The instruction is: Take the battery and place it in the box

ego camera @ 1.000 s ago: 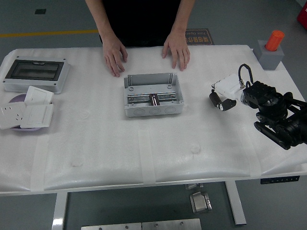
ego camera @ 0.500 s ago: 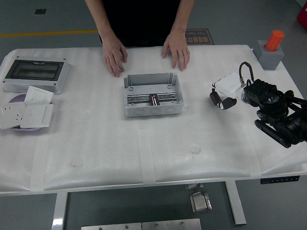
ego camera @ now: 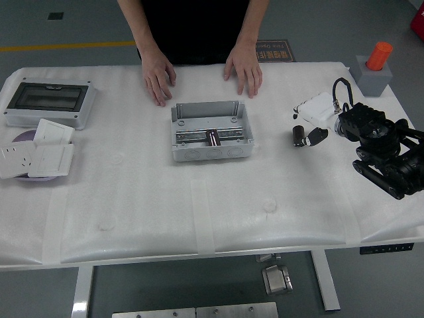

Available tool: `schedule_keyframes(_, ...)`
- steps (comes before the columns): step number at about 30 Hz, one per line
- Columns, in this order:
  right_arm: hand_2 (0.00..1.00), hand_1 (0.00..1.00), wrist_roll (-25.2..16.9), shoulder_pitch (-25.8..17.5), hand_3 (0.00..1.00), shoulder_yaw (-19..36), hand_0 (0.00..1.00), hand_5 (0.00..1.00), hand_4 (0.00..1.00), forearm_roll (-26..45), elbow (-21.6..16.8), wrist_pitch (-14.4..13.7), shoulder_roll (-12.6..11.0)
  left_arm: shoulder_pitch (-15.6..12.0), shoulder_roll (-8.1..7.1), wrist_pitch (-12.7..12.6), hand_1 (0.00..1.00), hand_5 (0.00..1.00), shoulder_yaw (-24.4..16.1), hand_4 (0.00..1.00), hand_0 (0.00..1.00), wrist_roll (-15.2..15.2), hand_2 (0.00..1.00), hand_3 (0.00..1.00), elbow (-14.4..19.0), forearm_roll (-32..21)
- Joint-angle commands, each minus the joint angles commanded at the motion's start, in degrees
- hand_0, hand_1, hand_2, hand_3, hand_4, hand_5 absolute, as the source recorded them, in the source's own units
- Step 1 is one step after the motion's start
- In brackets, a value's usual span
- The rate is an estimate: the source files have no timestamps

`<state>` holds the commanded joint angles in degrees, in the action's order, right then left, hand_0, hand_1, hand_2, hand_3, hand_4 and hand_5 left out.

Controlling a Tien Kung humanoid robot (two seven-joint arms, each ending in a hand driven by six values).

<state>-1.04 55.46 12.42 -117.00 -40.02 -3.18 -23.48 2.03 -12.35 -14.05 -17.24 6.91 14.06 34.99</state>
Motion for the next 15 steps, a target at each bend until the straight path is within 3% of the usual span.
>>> schedule_keyframes(11,0.769,0.521,-0.7,-0.7,0.801,-0.8,0.571,0.407,0.772,2.3,1.2,0.1,0.0,0.3,-0.07,0.0,0.624,0.26,0.1,0.666,0.588,0.1,0.565,0.71,0.1,0.2)
schedule_keyframes(12,0.774,0.522,-0.8,-0.7,0.807,-0.9,0.577,0.459,0.904,2.4,1.2,0.1,0.0,0.3,-0.07,0.0,0.623,0.262,0.1,0.675,0.588,0.1,0.565,0.71,0.1,0.3)
schedule_keyframes(15,0.774,0.522,-1.0,-0.7,0.807,-0.9,0.577,0.459,0.904,2.8,1.3,0.2,-0.1,0.4,-0.11,-0.1,0.623,0.262,0.1,0.675,0.588,0.1,0.565,0.71,0.1,0.4)
